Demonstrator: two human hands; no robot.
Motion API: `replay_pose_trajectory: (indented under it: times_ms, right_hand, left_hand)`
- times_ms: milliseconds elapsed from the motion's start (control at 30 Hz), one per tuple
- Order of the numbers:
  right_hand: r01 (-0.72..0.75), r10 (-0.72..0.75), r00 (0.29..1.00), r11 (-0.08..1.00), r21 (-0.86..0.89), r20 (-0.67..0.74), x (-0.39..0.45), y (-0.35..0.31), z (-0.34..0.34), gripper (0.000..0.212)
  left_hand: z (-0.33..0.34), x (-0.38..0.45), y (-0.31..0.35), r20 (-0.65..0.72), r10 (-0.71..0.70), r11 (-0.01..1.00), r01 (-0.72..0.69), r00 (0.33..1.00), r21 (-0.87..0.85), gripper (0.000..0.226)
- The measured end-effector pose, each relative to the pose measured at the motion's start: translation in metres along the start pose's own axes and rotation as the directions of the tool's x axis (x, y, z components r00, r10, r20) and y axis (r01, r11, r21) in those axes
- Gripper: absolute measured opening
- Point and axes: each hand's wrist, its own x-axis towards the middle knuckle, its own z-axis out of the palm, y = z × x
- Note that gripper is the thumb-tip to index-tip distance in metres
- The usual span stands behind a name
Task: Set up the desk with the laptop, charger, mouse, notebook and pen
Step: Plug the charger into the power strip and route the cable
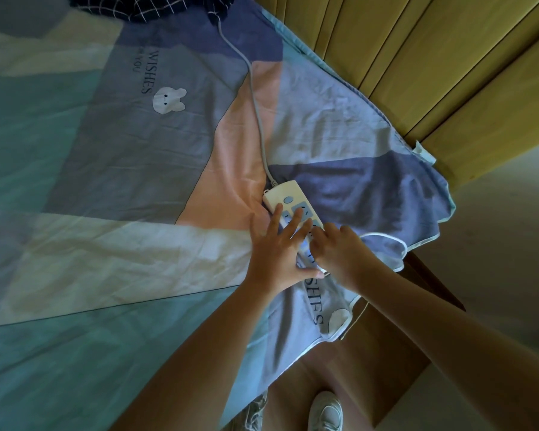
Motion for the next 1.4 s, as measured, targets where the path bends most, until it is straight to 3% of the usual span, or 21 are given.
replay_pose_trajectory:
  times_ms: [100, 200, 300, 433, 700, 833, 1000, 1200, 1300, 1400]
  right_hand:
    - [-0.135, 0.144, 0.970, 0.989, 0.060, -0.195, -0.016, 0.007, 0.001, 0.040]
    - [-0.275, 0.301, 0.900, 0.953, 0.125, -0.315, -0.042, 0.016, 0.003, 0.051]
    - [-0.326, 0.364, 0.868, 0.931, 0.165, -0.336, -0.069, 0.027, 0.001, 0.046]
    - [-0.469, 0.490, 0.795, 0.870, 0.150, -0.357, -0.104, 0.031, 0.001, 0.044]
    - [-0.779, 0.784, 0.579, 0.613, 0.131, -0.224, -0.201, 0.033, 0.017, 0.033]
    - [-0.826, 0.815, 0.540, 0.561, 0.055, -0.210, -0.279, 0.044, 0.011, 0.032]
    - [-0.910, 0.877, 0.395, 0.415, 0.016, -0.276, -0.376, 0.060, -0.018, 0.049]
    - [-0.915, 0.863, 0.382, 0.404, -0.003, -0.330, -0.448, 0.061, -0.057, 0.049]
    - [-0.942, 0.876, 0.293, 0.333, 0.039, -0.383, -0.474, 0.059, -0.076, 0.046]
    - [-0.966, 0.872, 0.209, 0.254, 0.044, -0.443, -0.507, 0.060, -0.086, 0.046]
  left_hand:
    - [-0.012, 0.008, 0.008, -0.022, 0.014, 0.999, -0.015, 1.000, -0.030, 0.099]
    - [-0.024, 0.017, 0.025, -0.138, 0.081, 0.993, -0.091, 0.987, -0.072, 0.086]
    - [-0.030, 0.027, 0.049, -0.241, 0.174, 0.980, -0.192, 0.955, -0.053, 0.080]
    - [-0.035, 0.037, 0.085, -0.268, 0.279, 0.955, -0.296, 0.922, -0.024, 0.073]
    - [-0.037, 0.043, 0.152, -0.330, 0.410, 0.869, -0.474, 0.851, -0.143, 0.016]
    - [-0.048, 0.035, 0.202, -0.338, 0.522, 0.761, -0.606, 0.783, -0.230, 0.019]
    - [-0.060, 0.025, 0.281, -0.310, 0.620, 0.667, -0.692, 0.721, -0.276, 0.022]
    - [-0.076, 0.023, 0.390, -0.349, 0.630, 0.610, -0.720, 0.694, -0.330, 0.029]
    - [-0.084, 0.020, 0.441, -0.400, 0.668, 0.563, -0.778, 0.627, -0.279, 0.017]
    - [-0.094, 0.018, 0.482, -0.428, 0.670, 0.548, -0.793, 0.606, -0.266, 0.013]
